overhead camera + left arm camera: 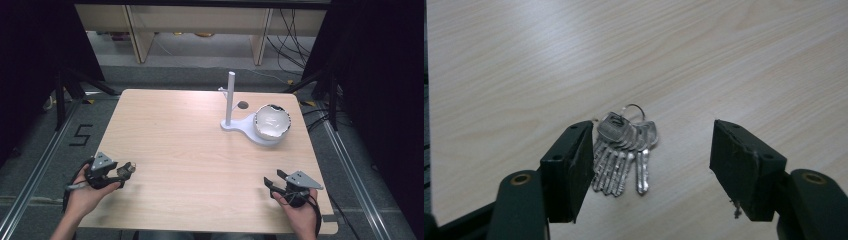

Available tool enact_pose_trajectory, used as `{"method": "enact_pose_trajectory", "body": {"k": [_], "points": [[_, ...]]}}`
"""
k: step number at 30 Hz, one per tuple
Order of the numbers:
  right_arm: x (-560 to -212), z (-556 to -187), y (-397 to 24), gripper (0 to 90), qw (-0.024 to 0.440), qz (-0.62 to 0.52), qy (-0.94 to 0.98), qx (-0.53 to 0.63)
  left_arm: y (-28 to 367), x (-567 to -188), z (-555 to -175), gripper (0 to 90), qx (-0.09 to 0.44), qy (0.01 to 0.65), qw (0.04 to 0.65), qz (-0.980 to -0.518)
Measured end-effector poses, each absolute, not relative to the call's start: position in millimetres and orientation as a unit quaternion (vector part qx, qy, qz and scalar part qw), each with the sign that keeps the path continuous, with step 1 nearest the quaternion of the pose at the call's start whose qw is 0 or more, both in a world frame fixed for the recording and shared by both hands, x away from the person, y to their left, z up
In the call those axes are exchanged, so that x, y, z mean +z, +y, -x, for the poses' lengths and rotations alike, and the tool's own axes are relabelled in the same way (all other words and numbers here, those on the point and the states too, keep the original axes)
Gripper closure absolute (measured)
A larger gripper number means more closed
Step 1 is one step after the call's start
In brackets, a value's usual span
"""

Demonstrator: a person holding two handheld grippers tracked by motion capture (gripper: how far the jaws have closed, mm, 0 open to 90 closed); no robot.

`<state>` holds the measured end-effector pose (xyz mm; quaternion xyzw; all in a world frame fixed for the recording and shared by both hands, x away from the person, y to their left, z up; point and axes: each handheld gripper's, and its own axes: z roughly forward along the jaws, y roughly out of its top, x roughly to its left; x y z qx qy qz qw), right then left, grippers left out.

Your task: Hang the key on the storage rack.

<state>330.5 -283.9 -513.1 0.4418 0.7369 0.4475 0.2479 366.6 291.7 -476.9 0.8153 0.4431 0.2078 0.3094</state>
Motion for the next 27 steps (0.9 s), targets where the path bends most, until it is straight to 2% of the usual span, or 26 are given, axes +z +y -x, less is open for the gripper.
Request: {"method": "enact_pose_trajectory", "body": {"k": [3, 5, 6, 10, 14, 27], "points": [[-513, -331, -283, 40.0, 0.247, -0.443, 0.736, 0.449, 292, -475, -391, 32.5, 0.164, 0.424, 0.250, -0.855], [-514, -332, -283, 39.8, 0.244, -0.440, 0.735, 0.455, 291, -475, -398, 32.7, 0.154, 0.422, 0.241, -0.860], [-513, -331, -283, 39.6, 0.244, -0.440, 0.739, 0.447, 289, -475, -408, 32.8, 0.146, 0.408, 0.205, -0.877], [-513, -329, -282, 39.5, 0.238, -0.452, 0.736, 0.444, 283, -479, -425, 31.4, 0.125, 0.390, 0.175, -0.895], [-513, -328, -280, 39.3, 0.231, -0.461, 0.733, 0.444, 280, -484, -434, 30.9, 0.106, 0.389, 0.162, -0.901], [-513, -331, -282, 38.8, 0.240, -0.443, 0.742, 0.443, 263, -484, -456, 33.0, 0.052, 0.387, 0.067, -0.918]]}}
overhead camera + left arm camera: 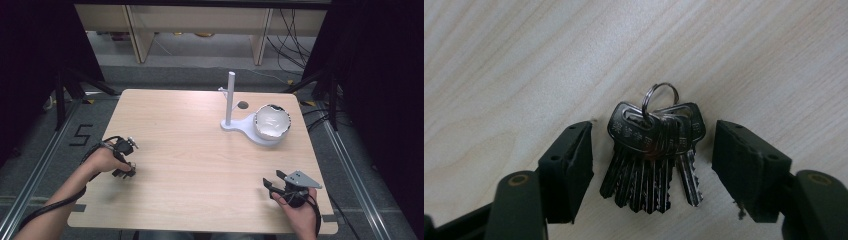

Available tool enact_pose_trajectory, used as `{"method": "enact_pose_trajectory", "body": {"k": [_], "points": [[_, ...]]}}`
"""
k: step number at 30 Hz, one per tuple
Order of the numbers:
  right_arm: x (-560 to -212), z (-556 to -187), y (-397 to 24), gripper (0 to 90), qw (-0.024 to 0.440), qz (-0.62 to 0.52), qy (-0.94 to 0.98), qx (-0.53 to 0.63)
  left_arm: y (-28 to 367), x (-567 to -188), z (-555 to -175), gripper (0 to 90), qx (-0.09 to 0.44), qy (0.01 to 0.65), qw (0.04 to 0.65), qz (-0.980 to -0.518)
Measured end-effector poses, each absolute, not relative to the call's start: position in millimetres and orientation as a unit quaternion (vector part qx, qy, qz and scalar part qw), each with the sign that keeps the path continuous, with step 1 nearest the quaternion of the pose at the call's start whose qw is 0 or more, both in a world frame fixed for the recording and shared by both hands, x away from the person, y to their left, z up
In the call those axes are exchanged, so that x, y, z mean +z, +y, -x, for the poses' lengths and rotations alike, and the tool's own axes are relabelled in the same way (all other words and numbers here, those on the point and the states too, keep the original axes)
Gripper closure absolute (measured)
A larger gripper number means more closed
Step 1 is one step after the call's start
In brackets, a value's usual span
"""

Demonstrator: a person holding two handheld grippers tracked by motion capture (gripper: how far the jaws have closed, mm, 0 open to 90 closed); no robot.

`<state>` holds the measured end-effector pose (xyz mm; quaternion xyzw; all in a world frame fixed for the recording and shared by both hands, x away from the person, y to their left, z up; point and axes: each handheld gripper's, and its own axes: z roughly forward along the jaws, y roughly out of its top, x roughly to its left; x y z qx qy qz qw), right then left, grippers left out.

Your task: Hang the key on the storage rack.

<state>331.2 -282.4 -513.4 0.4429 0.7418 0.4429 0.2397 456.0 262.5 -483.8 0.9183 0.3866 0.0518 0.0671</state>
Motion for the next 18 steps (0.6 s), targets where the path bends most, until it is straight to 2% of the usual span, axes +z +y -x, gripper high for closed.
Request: {"method": "enact_pose_trajectory", "body": {"k": [3, 4, 6, 18], "points": [[-513.3, -331.0, -282.4, 38.7, 0.237, -0.446, 0.742, 0.442, 262.2, -484.9, -457.8, 34.1, 0.042, 0.390, 0.066, -0.917], [-513.2, -331.1, -282.4, 38.7, 0.234, -0.446, 0.742, 0.443, 261.1, -486.8, -456.3, 34.5, 0.026, 0.426, 0.080, -0.901], [-513.4, -331.5, -282.5, 38.8, 0.237, -0.445, 0.743, 0.441, 264.7, -485.2, -460.1, 37.2, 0.024, 0.401, 0.069, -0.913], [-513.4, -331.8, -282.2, 38.8, 0.237, -0.441, 0.746, 0.439, 267.5, -484.4, -458.0, 52.8, 0.018, 0.435, 0.074, -0.897]]}}
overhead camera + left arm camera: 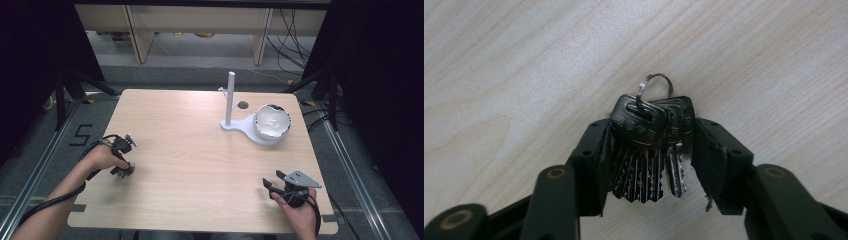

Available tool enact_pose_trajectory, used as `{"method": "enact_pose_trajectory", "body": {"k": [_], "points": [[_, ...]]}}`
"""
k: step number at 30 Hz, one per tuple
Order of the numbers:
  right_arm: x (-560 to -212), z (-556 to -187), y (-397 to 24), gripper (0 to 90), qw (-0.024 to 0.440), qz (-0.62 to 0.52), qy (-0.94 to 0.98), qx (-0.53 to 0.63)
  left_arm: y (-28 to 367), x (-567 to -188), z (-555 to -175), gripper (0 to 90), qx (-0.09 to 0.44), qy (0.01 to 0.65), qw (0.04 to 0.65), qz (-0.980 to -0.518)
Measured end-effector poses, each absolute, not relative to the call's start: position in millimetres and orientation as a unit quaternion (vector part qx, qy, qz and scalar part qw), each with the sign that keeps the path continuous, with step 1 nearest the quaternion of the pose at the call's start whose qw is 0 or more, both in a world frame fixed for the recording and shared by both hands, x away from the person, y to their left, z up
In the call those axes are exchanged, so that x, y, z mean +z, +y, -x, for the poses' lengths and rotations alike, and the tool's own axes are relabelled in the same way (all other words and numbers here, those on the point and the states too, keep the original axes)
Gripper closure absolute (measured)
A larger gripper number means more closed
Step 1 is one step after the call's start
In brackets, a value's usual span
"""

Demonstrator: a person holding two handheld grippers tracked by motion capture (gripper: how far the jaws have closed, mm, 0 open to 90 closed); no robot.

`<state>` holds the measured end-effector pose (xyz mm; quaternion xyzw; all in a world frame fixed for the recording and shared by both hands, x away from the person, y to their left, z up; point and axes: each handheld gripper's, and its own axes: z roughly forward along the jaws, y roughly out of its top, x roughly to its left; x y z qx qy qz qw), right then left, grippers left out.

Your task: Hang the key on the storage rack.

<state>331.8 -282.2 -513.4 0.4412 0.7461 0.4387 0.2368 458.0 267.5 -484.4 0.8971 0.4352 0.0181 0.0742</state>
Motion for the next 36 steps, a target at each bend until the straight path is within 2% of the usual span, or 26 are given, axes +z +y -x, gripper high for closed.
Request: {"method": "enact_pose_trajectory", "body": {"k": [7, 12, 19, 24, 36], "points": [[-514.1, -332.1, -281.7, 38.7, 0.234, -0.444, 0.743, 0.442, 266.7, -483.7, -456.3, 58.6, 0.018, 0.439, 0.068, -0.896], [-514.1, -332.1, -281.7, 38.7, 0.234, -0.444, 0.744, 0.441, 268.8, -484.6, -455.9, 51.0, 0.020, 0.450, 0.065, -0.891], [-513.6, -331.6, -281.6, 38.7, 0.233, -0.445, 0.746, 0.436, 273.7, -484.7, -454.0, 49.7, 0.011, 0.460, 0.055, -0.886], [-513.5, -331.3, -281.6, 38.7, 0.235, -0.446, 0.746, 0.436, 270.7, -483.1, -453.0, 64.8, 0.010, 0.456, 0.041, -0.889], [-512.8, -328.5, -279.4, 38.7, 0.221, -0.466, 0.739, 0.433, 267.1, -483.3, -448.0, 76.8, 0.010, 0.431, 0.044, -0.901]]}}
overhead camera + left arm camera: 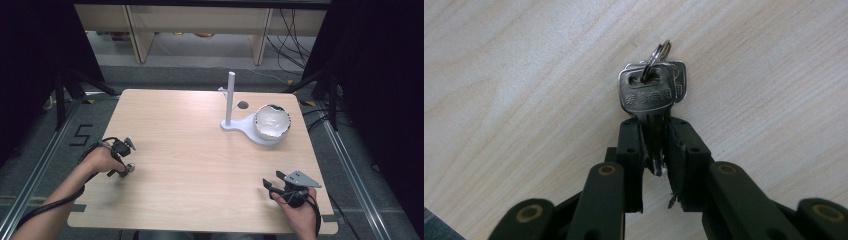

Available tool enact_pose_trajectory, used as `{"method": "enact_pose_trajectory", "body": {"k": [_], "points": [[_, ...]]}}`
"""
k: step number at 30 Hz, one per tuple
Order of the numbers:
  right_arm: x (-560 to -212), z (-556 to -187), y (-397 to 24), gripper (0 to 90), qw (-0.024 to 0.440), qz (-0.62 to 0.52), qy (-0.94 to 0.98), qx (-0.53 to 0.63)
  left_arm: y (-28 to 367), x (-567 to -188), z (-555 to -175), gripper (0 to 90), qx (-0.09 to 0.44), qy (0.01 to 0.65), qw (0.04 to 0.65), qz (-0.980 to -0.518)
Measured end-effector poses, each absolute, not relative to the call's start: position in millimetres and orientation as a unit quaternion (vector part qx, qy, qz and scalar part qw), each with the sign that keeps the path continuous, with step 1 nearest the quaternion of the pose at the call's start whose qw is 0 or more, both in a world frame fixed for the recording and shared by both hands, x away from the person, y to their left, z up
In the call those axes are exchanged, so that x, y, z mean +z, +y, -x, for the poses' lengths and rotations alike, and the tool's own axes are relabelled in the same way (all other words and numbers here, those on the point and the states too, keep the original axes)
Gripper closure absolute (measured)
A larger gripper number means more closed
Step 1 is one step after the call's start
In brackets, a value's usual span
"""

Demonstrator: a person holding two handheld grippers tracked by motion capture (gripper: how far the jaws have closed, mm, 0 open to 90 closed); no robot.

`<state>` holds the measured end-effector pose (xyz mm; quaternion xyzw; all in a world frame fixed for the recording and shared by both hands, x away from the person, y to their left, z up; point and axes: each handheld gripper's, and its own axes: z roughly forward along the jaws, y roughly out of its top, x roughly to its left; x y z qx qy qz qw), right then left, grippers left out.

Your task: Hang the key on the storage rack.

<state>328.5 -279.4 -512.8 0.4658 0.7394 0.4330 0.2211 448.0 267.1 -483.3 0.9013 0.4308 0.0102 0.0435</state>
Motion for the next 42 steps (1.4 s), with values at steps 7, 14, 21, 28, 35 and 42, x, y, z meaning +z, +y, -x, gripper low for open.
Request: {"method": "enact_pose_trajectory", "body": {"k": [7, 14, 21, 28, 35, 42], "points": [[-513, -329, -280, 38.6, 0.225, -0.459, 0.742, 0.434, 269, -479, -446, 60.7, 0.007, 0.419, 0.059, -0.906], [-513, -332, -282, 38.6, 0.241, -0.442, 0.748, 0.432, 264, -456, -459, 52.4, 0.032, 0.424, 0.115, -0.898], [-514, -331, -282, 38.6, 0.229, -0.452, 0.742, 0.439, 251, -462, -472, 61.8, 0.027, 0.415, 0.104, -0.904], [-514, -331, -282, 38.6, 0.229, -0.452, 0.742, 0.439, 248, -468, -476, 69.6, 0.021, 0.418, 0.087, -0.904], [-514, -332, -283, 38.5, 0.231, -0.443, 0.747, 0.438, 245, -472, -477, 72.7, 0.016, 0.428, 0.088, -0.899], [-514, -332, -282, 38.4, 0.230, -0.443, 0.749, 0.436, 244, -475, -478, 76.8, 0.014, 0.425, 0.083, -0.901]]}}
